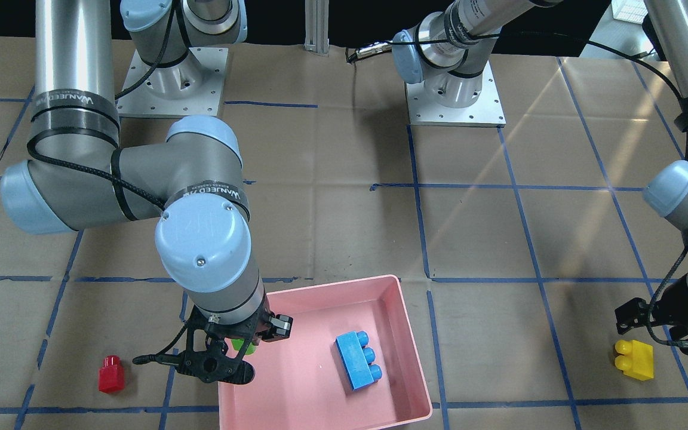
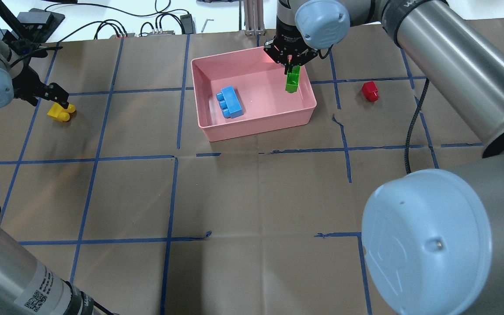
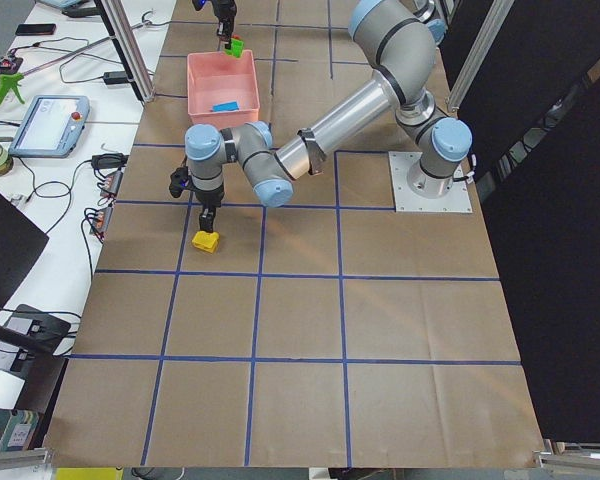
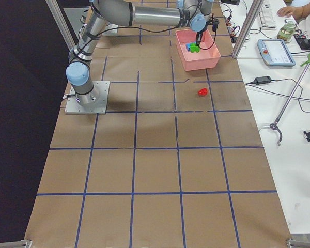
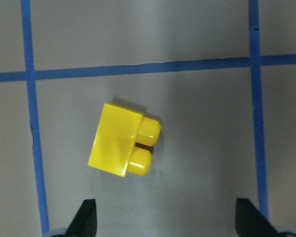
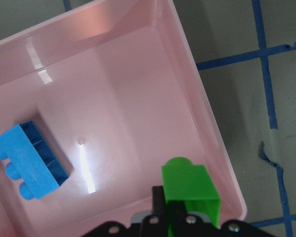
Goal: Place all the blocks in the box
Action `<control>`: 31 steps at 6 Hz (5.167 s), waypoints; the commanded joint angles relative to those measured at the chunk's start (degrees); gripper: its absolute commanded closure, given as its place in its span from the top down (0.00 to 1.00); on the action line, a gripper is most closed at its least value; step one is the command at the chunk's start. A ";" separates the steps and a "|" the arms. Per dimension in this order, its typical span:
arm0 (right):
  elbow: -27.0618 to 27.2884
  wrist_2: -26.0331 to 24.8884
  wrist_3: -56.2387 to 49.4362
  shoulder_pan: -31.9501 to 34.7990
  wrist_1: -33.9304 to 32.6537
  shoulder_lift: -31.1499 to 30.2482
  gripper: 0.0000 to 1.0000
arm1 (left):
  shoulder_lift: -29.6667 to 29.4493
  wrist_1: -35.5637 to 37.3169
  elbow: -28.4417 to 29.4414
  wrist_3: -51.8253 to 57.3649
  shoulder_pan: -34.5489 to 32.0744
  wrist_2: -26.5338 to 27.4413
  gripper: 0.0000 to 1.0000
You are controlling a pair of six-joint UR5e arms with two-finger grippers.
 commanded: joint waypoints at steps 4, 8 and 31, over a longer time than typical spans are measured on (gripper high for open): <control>-0.46 -0.05 -1.25 -0.43 -0.84 -0.34 0.99 | -8.05 6.20 1.14 12.52 0.58 0.10 0.97; 0.41 -0.57 -20.96 -11.31 0.58 -2.38 0.99 | -5.97 5.42 1.05 12.00 0.32 0.19 0.02; 10.35 -0.49 -35.79 -20.48 -3.73 -7.38 0.11 | -1.22 -1.79 7.38 -47.43 -41.17 -2.37 0.99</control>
